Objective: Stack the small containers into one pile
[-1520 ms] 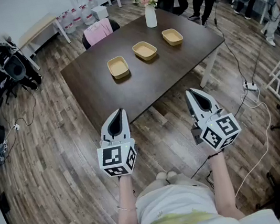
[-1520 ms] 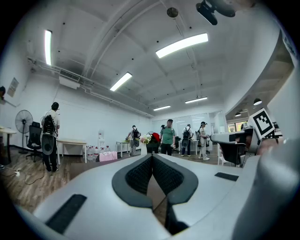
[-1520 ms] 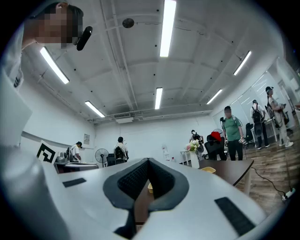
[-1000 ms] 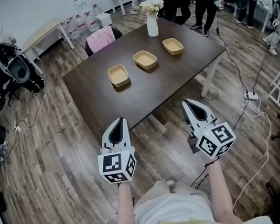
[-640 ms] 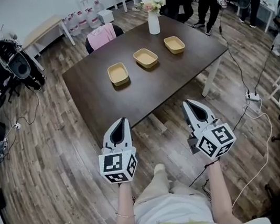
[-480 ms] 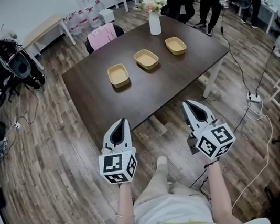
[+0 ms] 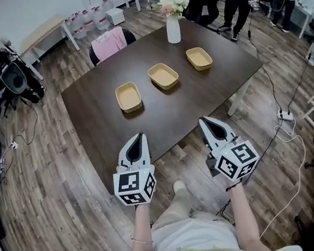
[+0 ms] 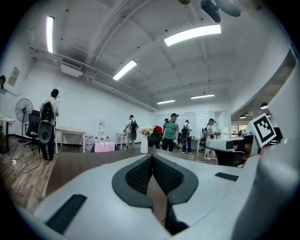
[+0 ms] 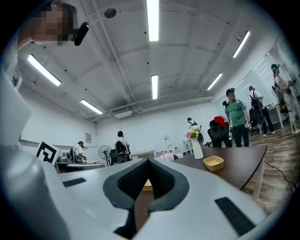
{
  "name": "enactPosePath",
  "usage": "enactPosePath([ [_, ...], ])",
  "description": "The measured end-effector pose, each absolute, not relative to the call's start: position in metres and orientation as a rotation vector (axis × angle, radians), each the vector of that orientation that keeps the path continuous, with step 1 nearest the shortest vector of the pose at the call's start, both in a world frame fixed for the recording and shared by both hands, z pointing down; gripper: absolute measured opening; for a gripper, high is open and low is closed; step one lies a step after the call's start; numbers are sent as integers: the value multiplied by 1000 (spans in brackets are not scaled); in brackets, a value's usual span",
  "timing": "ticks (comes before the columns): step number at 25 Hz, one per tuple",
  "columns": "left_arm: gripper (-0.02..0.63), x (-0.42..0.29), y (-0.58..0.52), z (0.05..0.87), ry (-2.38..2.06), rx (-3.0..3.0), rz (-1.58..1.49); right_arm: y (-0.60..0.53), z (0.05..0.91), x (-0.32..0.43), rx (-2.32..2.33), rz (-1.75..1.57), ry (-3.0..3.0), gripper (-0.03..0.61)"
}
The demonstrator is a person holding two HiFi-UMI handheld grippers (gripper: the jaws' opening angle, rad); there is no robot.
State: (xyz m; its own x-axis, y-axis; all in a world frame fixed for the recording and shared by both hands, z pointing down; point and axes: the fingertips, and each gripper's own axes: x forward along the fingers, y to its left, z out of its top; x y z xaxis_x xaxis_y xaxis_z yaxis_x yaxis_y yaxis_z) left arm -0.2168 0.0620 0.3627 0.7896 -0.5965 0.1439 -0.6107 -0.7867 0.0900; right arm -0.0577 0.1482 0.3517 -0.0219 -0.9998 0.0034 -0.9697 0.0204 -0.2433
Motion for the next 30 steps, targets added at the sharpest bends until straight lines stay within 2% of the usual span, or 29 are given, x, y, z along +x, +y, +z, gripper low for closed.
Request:
enactPosePath([
  [13, 25, -164, -38, 382, -950, 2778, 162, 37, 370, -18, -2100, -341, 2113, 21],
  [30, 25, -173, -96, 423, -1132, 2599, 231, -57, 402, -2, -2044, -461, 2167, 21],
])
